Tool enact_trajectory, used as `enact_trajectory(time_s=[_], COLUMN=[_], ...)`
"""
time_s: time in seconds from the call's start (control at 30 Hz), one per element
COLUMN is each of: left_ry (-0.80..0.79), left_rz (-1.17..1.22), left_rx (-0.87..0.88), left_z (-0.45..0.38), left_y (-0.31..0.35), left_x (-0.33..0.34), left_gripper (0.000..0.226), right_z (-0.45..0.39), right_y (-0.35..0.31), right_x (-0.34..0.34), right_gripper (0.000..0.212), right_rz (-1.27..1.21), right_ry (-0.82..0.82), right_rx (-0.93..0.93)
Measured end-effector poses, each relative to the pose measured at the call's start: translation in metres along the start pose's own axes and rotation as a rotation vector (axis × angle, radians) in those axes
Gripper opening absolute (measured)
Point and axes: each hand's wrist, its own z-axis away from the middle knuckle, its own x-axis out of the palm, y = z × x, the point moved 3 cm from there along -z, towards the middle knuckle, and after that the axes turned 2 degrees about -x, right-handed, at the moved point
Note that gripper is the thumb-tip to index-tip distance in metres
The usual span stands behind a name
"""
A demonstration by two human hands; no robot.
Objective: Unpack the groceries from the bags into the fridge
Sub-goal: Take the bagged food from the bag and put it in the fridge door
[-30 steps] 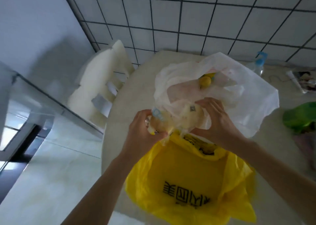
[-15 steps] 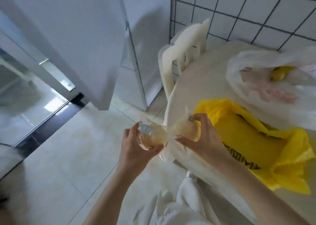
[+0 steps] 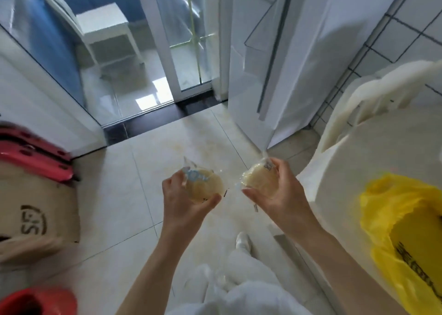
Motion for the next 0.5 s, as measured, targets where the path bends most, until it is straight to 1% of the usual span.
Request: enact_trajectory(time_s=[0.1, 0.27, 0.5], left_ry=[0.07, 0.154, 0.213], left_rz=[0.042, 0.05, 0.076], left_rx=[-0.038, -0.042, -0.003], left_z=[-0.02, -0.07, -0.152], left_y=[-0.008, -0.006, 0.018], left_x=[-0.015, -0.033, -0.049], left_gripper=[0.084, 0.083, 0.083], right_z=[-0.028, -0.082, -0.154], right_y=[-0.018, -0.044, -0.081], right_x=[0.021, 0.047, 0.062], right_gripper=[0.078, 0.073, 0.08], right_rz=[0.029, 0.069, 0.094], right_ry=[-0.052, -0.112, -0.119], right_rx=[-0.044, -0.099, -0.201])
